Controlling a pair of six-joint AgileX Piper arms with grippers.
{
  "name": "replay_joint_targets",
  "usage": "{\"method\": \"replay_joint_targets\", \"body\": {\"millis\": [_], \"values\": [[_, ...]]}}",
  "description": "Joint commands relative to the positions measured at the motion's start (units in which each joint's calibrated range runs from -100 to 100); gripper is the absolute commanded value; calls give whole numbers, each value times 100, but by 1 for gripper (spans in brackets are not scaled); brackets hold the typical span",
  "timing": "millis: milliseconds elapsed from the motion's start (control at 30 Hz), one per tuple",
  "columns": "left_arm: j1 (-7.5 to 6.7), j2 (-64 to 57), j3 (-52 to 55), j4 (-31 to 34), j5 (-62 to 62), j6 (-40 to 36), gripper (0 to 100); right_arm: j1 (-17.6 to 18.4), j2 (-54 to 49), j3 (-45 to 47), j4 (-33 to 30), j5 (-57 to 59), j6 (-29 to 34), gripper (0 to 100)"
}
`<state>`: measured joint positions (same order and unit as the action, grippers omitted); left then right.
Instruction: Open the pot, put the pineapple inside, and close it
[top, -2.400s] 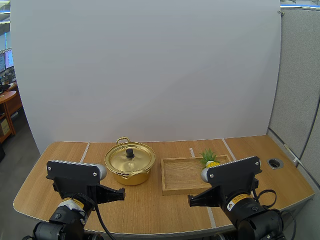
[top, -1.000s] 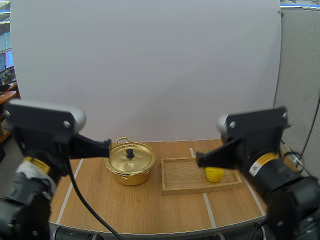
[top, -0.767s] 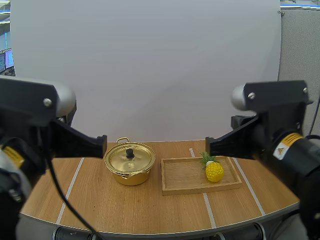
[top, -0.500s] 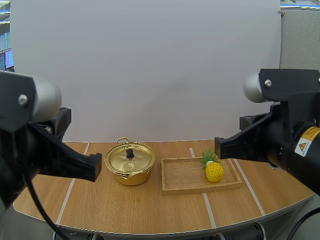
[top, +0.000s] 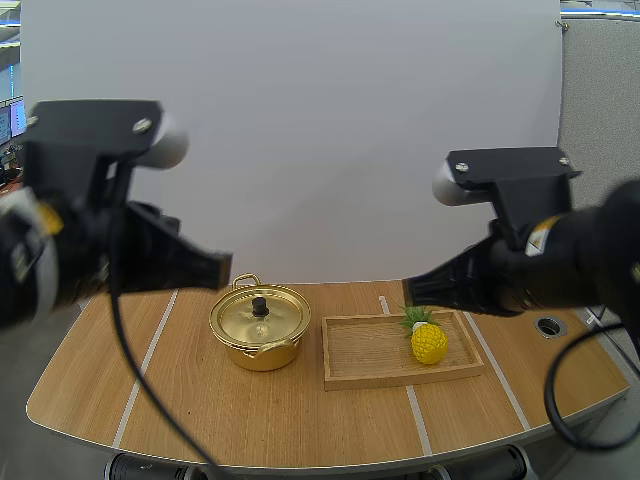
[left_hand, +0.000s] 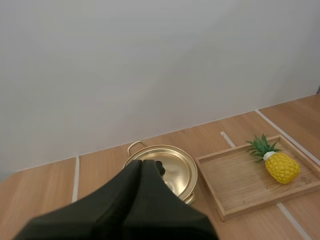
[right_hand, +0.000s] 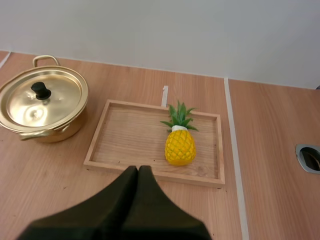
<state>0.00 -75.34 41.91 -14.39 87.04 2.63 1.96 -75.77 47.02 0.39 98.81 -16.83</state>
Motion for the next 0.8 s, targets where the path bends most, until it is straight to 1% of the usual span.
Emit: {"method": "replay_joint_targets", "body": {"millis": [0,100,333,500,600,667,700,733,767], "values": [[3,640,-19,-366,-629,130,0,-22,454,-51,1,-314,1,0],[3,1268,-19,-511,-943,165,0,-22,963,-51,1,-659,1,0],[3,2446,-19,-510,-1299,387,0,-22,1719,-51,1,-1003,1,0],[3,3117,-19,-510,-1299,387,0,-22,2055,-51,1,-1132,1,0],[3,3301,-19,-510,-1299,387,0,-22,2144,-51,1,-1132,1,0],[3,3321,-19,-524,-1363,387,3,-22,2149,-51,-39,-1149,1,0],[3,3321,-19,-524,-1400,387,7,-22,2149,-51,-39,-1164,1,2],[3,3321,-19,-524,-1421,387,11,-22,2149,-51,-39,-1184,1,11],[3,3309,-19,-524,-1421,387,16,-22,2149,-51,-39,-1202,1,25]]}}
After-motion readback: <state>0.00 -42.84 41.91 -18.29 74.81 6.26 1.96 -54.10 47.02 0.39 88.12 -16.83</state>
